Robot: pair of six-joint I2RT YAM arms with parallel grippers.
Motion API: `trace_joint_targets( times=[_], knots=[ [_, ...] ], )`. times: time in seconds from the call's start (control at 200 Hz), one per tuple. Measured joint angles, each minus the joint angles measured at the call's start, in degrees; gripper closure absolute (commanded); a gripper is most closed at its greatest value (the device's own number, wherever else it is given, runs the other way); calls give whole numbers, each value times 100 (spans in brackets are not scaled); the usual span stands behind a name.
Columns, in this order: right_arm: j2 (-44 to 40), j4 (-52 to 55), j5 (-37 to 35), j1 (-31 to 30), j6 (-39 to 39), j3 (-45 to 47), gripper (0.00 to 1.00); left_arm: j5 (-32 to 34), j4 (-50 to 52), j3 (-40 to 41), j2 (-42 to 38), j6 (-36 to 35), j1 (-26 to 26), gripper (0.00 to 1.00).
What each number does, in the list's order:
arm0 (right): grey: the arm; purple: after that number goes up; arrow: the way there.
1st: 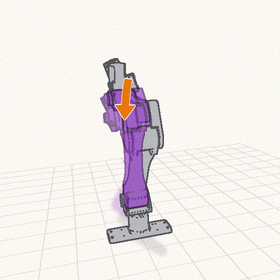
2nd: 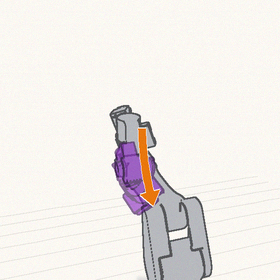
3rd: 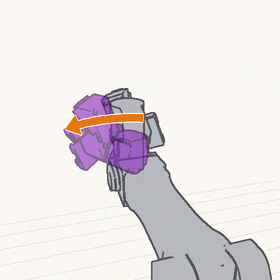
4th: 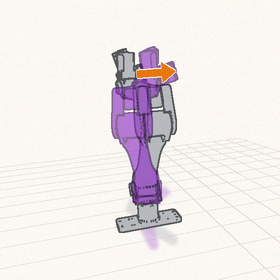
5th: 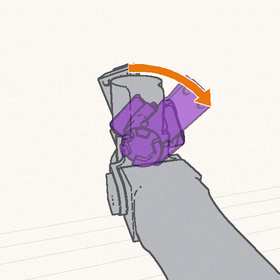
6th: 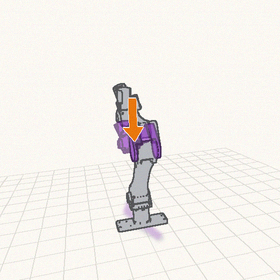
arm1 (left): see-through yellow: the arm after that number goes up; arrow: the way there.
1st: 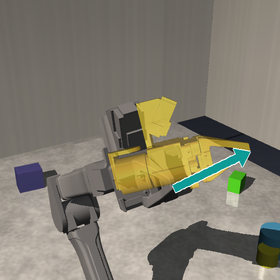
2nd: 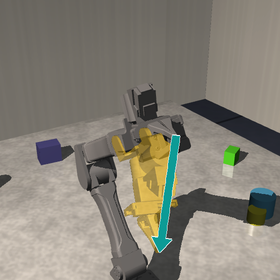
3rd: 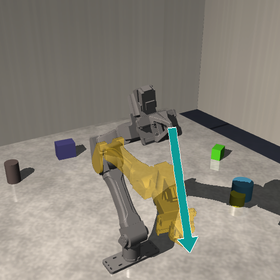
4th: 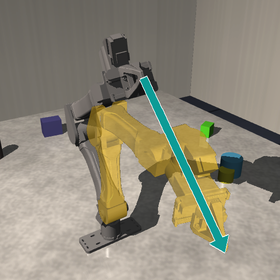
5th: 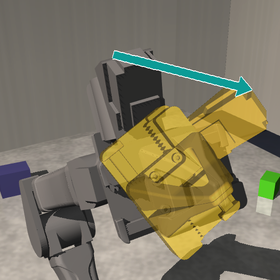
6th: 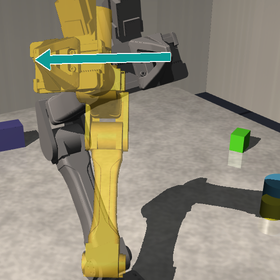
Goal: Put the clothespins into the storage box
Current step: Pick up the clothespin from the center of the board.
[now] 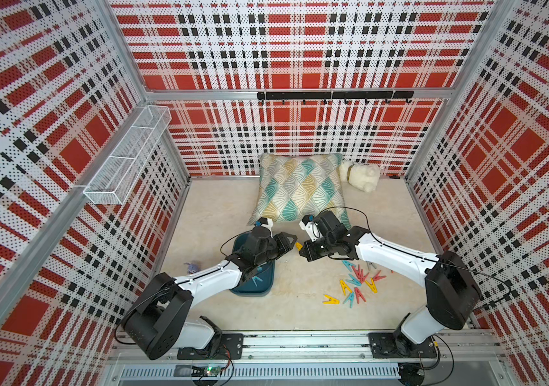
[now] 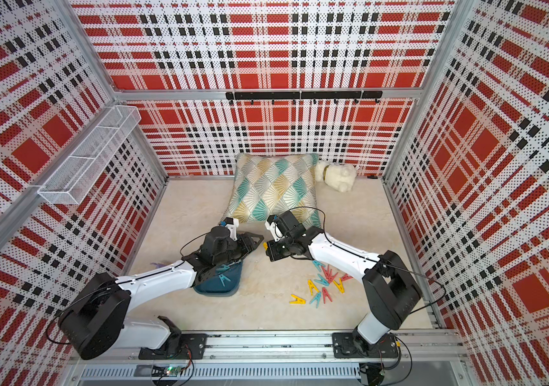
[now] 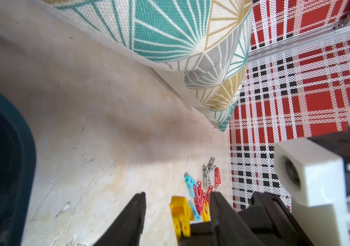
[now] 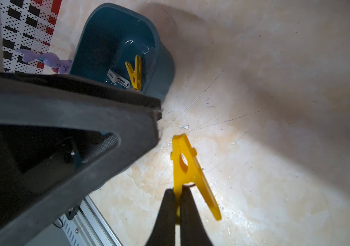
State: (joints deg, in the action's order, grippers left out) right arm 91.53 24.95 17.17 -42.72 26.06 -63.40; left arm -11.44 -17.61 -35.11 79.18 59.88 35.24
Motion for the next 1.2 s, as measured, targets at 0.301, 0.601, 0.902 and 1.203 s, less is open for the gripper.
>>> trace_joint_targets(
  times=[0.301, 0.601, 0.902, 1.203],
  knots=[
    [0, -90, 0, -127, 105, -59, 97, -28, -125, 0, 0, 61, 44, 51],
    [-31, -131, -4, -153, 177, -83, 97, -61, -170, 2, 2, 153, 92, 59],
    [-173, -247, -52, -168, 197, -83, 95, -109, -256, 2, 39, 184, 140, 74],
    [-188, -234, -157, -170, 168, -83, 68, -164, -367, 4, 72, 269, 151, 98]
  ],
)
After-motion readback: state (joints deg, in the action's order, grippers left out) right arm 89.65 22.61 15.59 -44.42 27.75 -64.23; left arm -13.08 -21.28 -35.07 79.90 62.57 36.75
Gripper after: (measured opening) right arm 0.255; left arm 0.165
